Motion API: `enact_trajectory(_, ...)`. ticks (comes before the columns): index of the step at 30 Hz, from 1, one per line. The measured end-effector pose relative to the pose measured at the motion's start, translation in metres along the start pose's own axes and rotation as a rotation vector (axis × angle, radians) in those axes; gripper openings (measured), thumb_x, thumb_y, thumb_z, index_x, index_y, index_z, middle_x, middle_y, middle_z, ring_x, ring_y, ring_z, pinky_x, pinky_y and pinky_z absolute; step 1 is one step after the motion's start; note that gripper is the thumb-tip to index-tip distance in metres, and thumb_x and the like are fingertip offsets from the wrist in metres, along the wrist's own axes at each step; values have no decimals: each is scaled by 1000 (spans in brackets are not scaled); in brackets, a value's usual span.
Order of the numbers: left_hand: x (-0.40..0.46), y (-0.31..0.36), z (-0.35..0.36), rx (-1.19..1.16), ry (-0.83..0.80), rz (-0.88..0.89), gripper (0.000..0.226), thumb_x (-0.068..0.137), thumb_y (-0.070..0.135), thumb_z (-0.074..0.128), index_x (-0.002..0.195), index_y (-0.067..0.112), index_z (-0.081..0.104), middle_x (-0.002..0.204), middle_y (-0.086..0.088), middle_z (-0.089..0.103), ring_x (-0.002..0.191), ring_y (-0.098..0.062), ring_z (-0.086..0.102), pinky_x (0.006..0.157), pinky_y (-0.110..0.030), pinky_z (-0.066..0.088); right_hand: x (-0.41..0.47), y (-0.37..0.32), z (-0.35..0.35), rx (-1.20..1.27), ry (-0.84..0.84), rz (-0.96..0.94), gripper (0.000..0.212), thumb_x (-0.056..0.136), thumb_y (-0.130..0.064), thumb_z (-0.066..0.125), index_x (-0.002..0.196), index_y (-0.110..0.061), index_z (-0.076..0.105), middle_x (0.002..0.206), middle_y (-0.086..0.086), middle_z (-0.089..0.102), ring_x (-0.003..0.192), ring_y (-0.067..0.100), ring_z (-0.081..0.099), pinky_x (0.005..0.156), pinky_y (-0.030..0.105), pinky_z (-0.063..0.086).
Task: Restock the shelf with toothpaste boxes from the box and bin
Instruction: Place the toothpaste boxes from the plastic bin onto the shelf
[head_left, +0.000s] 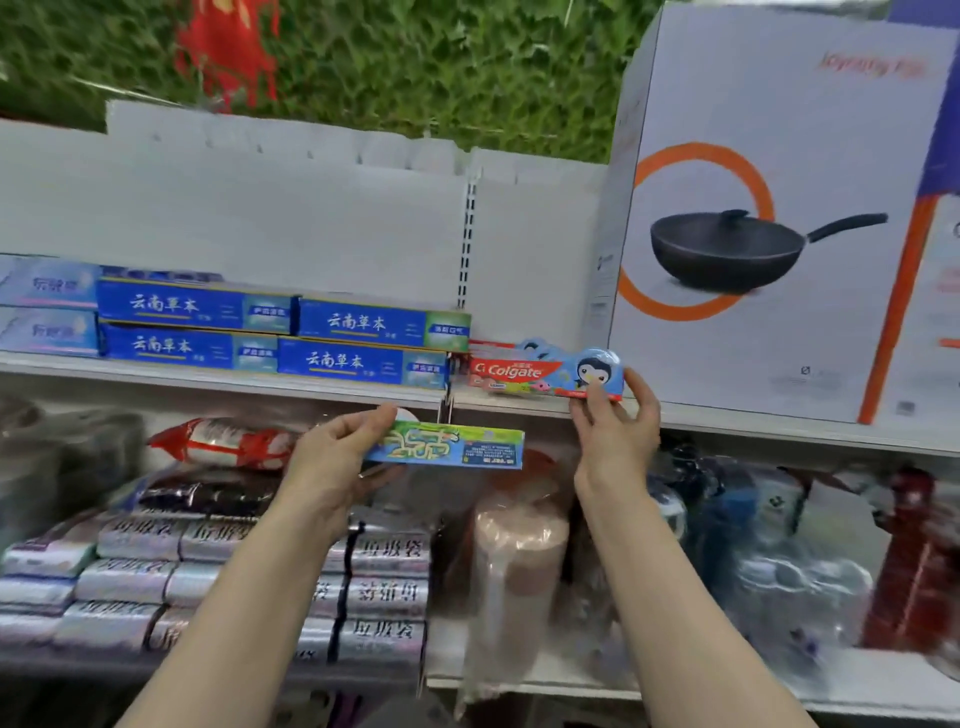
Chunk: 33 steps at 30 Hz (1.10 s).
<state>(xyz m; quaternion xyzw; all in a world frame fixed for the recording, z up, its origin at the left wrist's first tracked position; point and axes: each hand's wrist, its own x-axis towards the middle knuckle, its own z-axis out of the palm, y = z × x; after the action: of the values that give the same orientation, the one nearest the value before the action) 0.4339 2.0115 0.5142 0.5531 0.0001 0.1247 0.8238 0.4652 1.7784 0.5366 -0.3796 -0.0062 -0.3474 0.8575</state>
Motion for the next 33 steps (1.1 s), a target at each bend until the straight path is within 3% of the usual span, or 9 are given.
enact_trajectory(6,2,-3,16,23,40,19,35,86,25,74,107,-2,67,87,-11,73,75,-17,70,56,-26,60,24,8,-4,-288,-4,-109,40,88,-8,76,124,-22,65,114,-6,71,103,5,68,84,16,55)
enact_trajectory(8,2,-2,16,23,53,22,37,85,25,74,109,-2,67,88,-12,73,78,-19,71,56,-26,61,27,13,-4,-434,-1,-161,41,88,-14,76,127,-22,66,115,-11,68,107,4,64,91,20,52)
enact_trajectory(13,-6,1,21,35,79,33,33,87,24,74,107,-1,67,88,-13,72,76,-18,70,58,-27,61,34,18,0,-679,6,-302,45,88,-22,77,131,-14,66,138,-1,61,130,15,54,102,18,39)
enact_trajectory(18,-15,6,25,37,68,47,22,87,24,75,98,7,67,87,-8,73,76,-14,71,67,-30,63,38,17,3,-867,5,-414,43,86,-23,79,126,-13,69,127,7,62,119,24,54,90,20,35)
enact_trajectory(22,-26,10,30,34,58,59,19,88,22,74,95,7,66,84,-6,72,67,-9,71,66,-30,63,28,4,5,-828,36,-343,54,84,-23,80,134,-14,60,129,10,55,118,28,56,94,28,43)
enact_trajectory(25,-29,12,34,34,84,87,34,84,24,78,107,3,64,98,-11,69,72,-11,71,59,-28,61,-9,-16,9,-718,16,-332,42,87,-25,77,127,-24,62,124,-2,58,106,12,60,87,24,49)
enact_trajectory(28,-34,14,43,38,141,128,49,73,32,86,108,11,60,109,-10,64,92,-22,69,73,-40,62,-63,-28,15,-631,-233,-300,21,86,-29,78,105,-33,69,101,-11,71,90,1,67,88,33,57)
enact_trajectory(30,-43,18,51,46,145,173,60,59,44,91,101,15,59,104,-8,66,100,-29,70,86,-52,59,-91,-27,17,-618,-382,-276,17,85,-33,78,101,-36,72,96,-13,74,94,1,69,91,34,56)
enact_trajectory(33,-54,20,63,42,103,201,86,42,64,91,106,14,61,103,-10,71,97,-27,72,89,-53,58,-112,-24,20,-603,-438,-261,27,85,-41,77,112,-39,73,106,-19,74,107,0,66,99,38,52)
